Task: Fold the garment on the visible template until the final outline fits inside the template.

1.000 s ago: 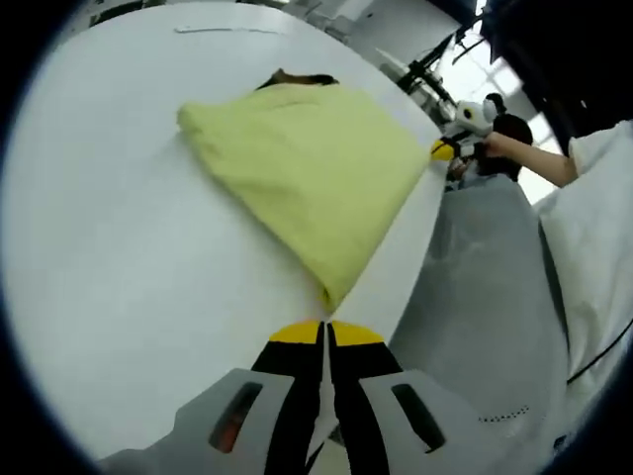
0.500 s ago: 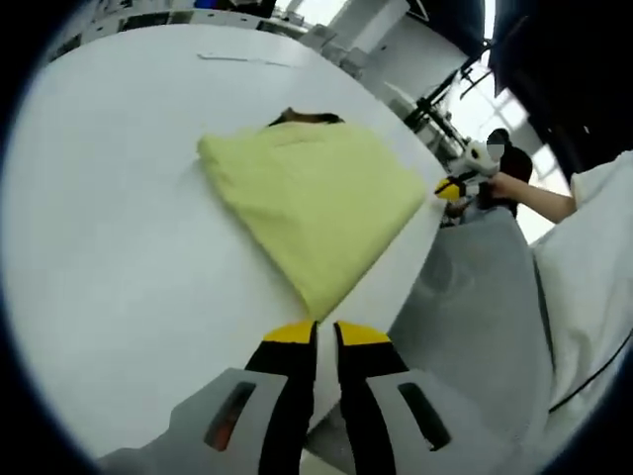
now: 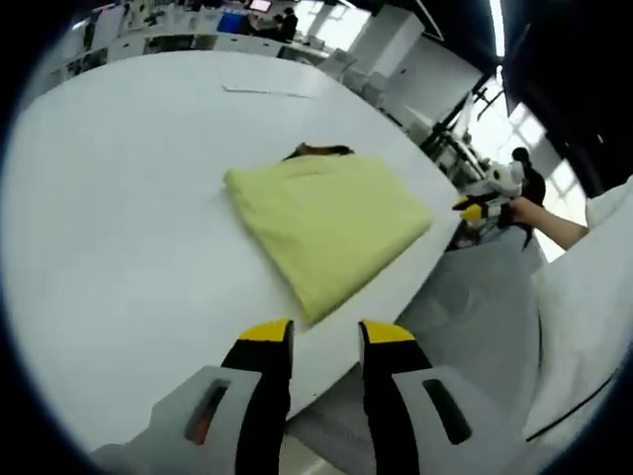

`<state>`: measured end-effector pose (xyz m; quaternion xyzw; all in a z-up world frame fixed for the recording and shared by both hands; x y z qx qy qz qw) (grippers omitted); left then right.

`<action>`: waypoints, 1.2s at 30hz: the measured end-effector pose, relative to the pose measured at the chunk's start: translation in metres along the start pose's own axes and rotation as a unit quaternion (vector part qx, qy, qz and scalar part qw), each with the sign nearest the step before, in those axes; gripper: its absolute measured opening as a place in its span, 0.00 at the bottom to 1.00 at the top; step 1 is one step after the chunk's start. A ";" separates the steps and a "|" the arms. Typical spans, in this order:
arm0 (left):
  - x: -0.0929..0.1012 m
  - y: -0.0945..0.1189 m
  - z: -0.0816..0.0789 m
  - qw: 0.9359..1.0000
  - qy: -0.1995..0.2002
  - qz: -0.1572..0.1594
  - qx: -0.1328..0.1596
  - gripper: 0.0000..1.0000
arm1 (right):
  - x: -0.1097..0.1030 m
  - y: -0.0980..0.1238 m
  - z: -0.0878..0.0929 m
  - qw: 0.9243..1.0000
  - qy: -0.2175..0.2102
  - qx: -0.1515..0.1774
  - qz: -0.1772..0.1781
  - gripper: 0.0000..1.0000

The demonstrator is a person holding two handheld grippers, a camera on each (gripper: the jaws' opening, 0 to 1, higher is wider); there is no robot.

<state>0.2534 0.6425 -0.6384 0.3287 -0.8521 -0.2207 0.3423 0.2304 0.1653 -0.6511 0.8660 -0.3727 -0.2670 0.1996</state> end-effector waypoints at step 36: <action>0.075 0.075 -0.008 0.995 -0.014 -0.050 0.081 0.75 | -0.056 0.090 -0.040 0.993 0.027 0.108 0.045 0.86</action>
Point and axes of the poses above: the point that each gripper's makers call its tool centre point, and the gripper's own axes: y roughly backward along the fingers, x roughly to its right, z roughly out of its underside, the point moved 7 cm from there along y, roughly backward along the fingers, and after that the axes turned 9 degrees about x, right-handed, at the moved point
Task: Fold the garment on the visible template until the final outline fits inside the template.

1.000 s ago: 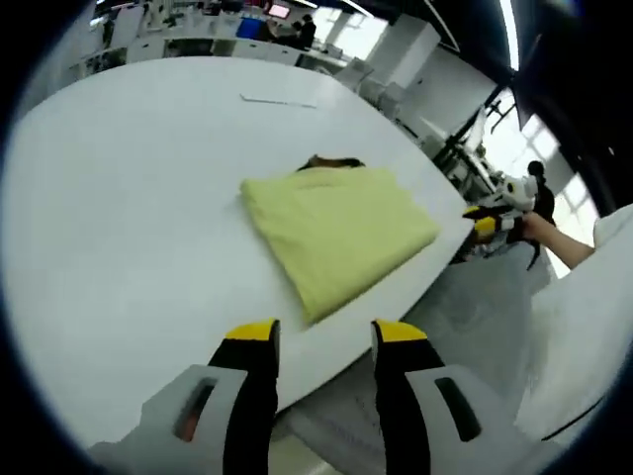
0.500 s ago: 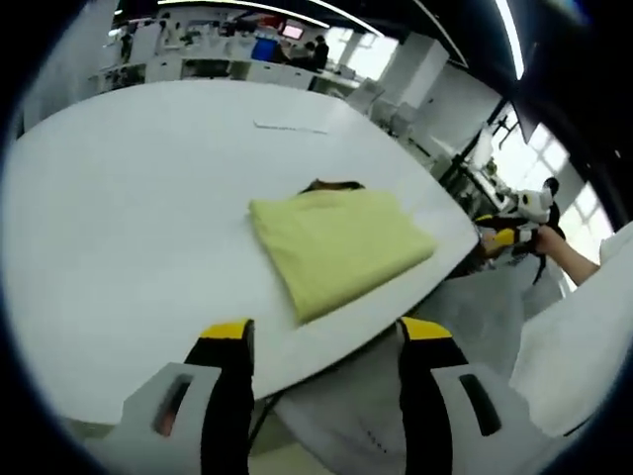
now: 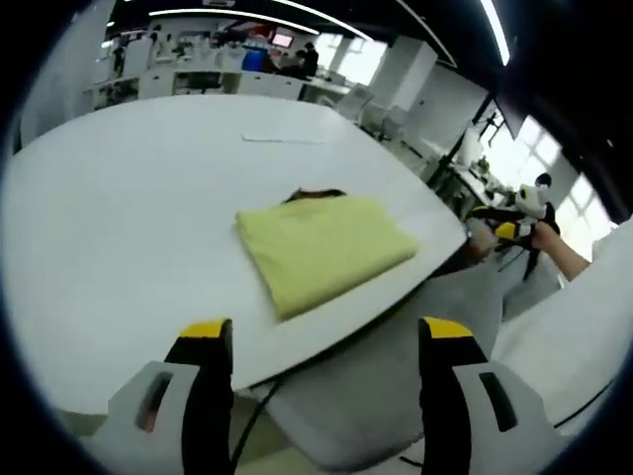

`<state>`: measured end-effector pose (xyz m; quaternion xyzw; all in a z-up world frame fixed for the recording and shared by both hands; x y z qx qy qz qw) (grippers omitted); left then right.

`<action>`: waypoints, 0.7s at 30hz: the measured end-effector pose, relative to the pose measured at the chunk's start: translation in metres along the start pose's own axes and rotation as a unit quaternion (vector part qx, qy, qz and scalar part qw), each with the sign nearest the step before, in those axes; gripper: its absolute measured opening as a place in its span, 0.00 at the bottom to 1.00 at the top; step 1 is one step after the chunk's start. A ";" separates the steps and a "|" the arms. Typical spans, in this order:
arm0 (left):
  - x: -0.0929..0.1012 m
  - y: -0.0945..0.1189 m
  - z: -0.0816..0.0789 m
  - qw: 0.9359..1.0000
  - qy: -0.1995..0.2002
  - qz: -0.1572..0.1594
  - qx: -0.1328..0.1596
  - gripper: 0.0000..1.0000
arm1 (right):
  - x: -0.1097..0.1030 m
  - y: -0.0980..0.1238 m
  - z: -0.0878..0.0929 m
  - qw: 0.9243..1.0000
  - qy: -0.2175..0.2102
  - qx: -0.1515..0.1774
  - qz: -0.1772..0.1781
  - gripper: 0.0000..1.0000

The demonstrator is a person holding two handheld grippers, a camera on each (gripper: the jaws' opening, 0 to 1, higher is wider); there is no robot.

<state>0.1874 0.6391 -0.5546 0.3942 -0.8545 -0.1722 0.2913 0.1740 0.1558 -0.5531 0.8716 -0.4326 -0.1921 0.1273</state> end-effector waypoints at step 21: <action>0.016 0.012 0.005 1.000 -0.022 0.008 0.007 0.99 | -0.015 0.025 0.000 1.000 0.012 0.004 0.002 1.00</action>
Point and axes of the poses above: the point that each gripper's makers call its tool centre point, and the gripper's own axes: y roughly backward along the fingers, x roughly to its right, z roughly out of its underside, the point moved 7 cm from there along y, roughly backward along the fingers, and after that the axes turned 9 degrees about x, right-handed, at the moved point
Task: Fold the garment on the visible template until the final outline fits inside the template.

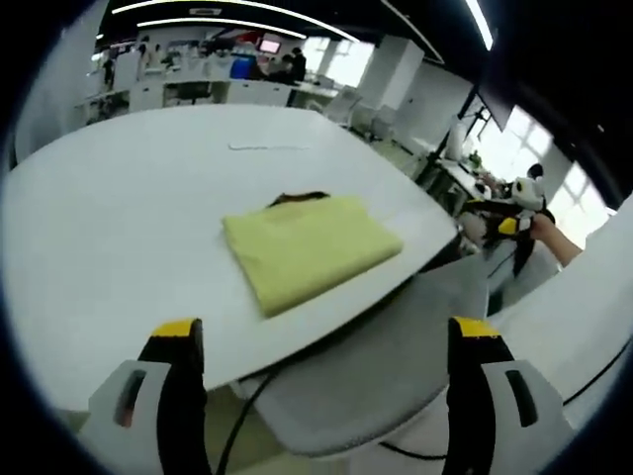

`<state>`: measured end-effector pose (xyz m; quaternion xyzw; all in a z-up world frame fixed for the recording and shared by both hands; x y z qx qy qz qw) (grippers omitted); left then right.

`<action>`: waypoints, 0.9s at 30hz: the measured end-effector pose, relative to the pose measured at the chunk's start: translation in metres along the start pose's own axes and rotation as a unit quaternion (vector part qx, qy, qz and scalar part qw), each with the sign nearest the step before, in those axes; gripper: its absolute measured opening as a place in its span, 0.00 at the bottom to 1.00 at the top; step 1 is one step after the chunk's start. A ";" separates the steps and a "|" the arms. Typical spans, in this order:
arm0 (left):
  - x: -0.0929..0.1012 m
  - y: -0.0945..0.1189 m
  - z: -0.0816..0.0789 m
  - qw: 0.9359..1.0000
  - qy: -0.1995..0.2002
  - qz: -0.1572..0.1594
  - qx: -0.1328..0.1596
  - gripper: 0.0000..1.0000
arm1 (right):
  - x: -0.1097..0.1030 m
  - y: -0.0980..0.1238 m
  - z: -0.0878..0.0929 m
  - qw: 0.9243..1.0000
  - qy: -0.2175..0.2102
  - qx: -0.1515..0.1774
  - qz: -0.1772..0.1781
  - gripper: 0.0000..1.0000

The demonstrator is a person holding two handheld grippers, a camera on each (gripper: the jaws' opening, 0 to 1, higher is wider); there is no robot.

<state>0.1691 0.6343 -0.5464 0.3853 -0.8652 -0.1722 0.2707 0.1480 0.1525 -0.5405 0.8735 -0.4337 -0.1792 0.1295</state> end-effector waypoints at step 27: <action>0.012 -0.001 0.012 1.000 0.007 -0.001 -0.008 0.99 | 0.000 0.000 0.008 1.000 -0.010 -0.009 -0.011 1.00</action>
Point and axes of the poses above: the point that each gripper's makers call its tool centre point, and the gripper's own axes: y roughly backward along the fingers, x roughly to its right, z roughly out of its underside, the point moved 7 cm from there along y, roughly backward along the fingers, and after that the axes turned 9 degrees about x, right-handed, at the moved point
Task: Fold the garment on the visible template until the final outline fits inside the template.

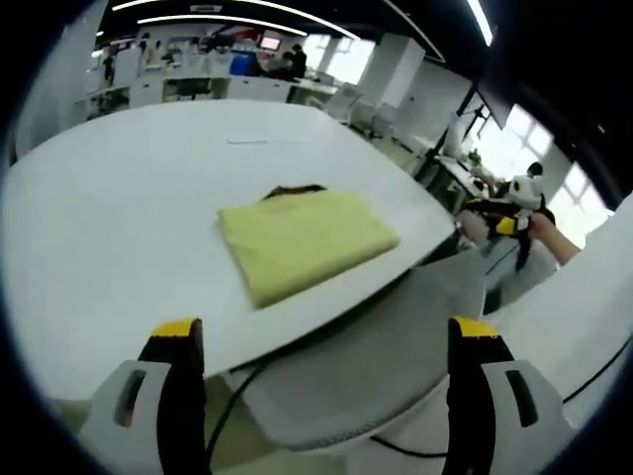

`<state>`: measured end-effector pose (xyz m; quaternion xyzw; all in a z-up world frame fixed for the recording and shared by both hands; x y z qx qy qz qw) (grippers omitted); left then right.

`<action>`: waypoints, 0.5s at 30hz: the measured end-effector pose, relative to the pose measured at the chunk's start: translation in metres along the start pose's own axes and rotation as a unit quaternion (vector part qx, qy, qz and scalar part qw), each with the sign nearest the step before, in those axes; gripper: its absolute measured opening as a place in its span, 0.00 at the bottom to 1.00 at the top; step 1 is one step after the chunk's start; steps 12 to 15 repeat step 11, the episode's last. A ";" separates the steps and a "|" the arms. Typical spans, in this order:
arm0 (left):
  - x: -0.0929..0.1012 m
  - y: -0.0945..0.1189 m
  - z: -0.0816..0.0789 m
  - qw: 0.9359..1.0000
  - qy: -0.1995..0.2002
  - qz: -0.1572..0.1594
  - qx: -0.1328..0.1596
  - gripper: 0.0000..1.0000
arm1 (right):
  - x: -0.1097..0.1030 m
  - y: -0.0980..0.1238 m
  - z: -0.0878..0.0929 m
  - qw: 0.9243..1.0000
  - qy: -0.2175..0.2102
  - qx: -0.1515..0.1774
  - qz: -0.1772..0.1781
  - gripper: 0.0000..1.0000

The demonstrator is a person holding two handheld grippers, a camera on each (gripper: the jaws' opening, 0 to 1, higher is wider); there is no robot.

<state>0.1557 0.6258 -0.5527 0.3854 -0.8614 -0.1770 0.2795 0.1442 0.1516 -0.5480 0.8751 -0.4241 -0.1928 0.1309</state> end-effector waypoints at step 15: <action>0.005 0.000 0.003 1.000 0.005 -0.008 -0.001 0.99 | 0.011 0.000 0.002 1.000 -0.003 -0.002 -0.007 1.00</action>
Point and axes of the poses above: the point that each gripper's makers call its tool centre point, and the gripper's own axes: y roughly backward along the fingers, x roughly to its right, z roughly out of its underside, the point moved 7 cm from there along y, roughly backward along the fingers, and after that the axes turned 9 degrees about x, right-handed, at the moved point
